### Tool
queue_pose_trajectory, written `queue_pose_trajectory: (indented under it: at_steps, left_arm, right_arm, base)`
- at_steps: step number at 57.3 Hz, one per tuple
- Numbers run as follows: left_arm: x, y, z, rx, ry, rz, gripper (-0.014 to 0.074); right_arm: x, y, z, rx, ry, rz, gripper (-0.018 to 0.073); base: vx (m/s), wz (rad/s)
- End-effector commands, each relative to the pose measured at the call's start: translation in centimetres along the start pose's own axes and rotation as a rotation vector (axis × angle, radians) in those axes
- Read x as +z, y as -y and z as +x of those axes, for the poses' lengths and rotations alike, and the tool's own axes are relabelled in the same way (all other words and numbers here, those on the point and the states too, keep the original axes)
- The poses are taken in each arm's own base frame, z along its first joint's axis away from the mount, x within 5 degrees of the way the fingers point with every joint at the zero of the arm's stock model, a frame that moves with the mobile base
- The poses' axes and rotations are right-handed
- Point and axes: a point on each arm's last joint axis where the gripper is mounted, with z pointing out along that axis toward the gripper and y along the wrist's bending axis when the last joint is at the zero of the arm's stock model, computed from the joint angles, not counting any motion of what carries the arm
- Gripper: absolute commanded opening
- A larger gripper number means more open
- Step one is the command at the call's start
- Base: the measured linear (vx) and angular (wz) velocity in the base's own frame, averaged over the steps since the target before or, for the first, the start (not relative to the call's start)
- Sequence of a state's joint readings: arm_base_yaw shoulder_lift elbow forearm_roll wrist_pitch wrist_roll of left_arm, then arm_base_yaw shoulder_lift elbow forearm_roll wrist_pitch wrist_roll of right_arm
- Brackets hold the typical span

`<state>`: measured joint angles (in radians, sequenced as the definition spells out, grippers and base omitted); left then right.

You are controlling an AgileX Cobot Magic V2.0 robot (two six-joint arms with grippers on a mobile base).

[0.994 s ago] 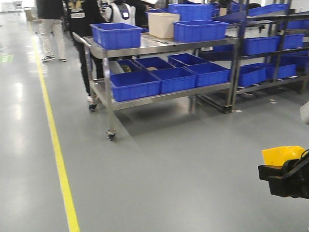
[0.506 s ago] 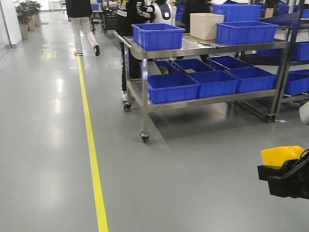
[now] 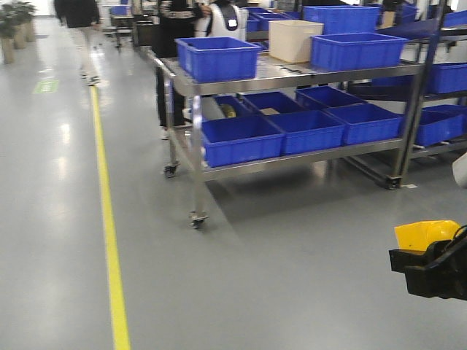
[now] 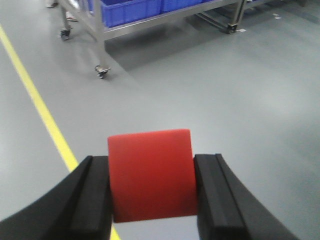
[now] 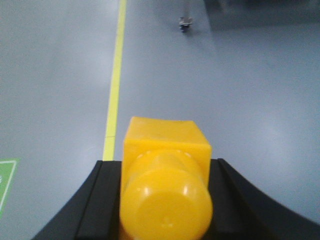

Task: Pick red and yellow blocks into blue bin
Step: 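Drive away from the table holding both blocks, then drive past the shelves to the large blue bin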

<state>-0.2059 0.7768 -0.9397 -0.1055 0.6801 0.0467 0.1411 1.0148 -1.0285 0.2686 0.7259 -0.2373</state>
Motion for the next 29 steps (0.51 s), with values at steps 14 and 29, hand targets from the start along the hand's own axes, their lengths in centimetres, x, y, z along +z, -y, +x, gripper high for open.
queue_pose_trajectory:
  at_steps: [14,29]
  left_arm:
    - [-0.54,0.11,-1.43,-0.010,0.109,0.006,0.0002]
    - [-0.54,0.11,-1.43,-0.010,0.109,0.006,0.0002]
  right_arm:
    - [-1.19,-0.07,-1.44,-0.009,0.120,0.014,-0.0010]
    - [-1.19,-0.07,-1.43,-0.009,0.119,0.013,-0.0010]
  base:
    - [0.41,-0.45]
    - [0.44,-0.41]
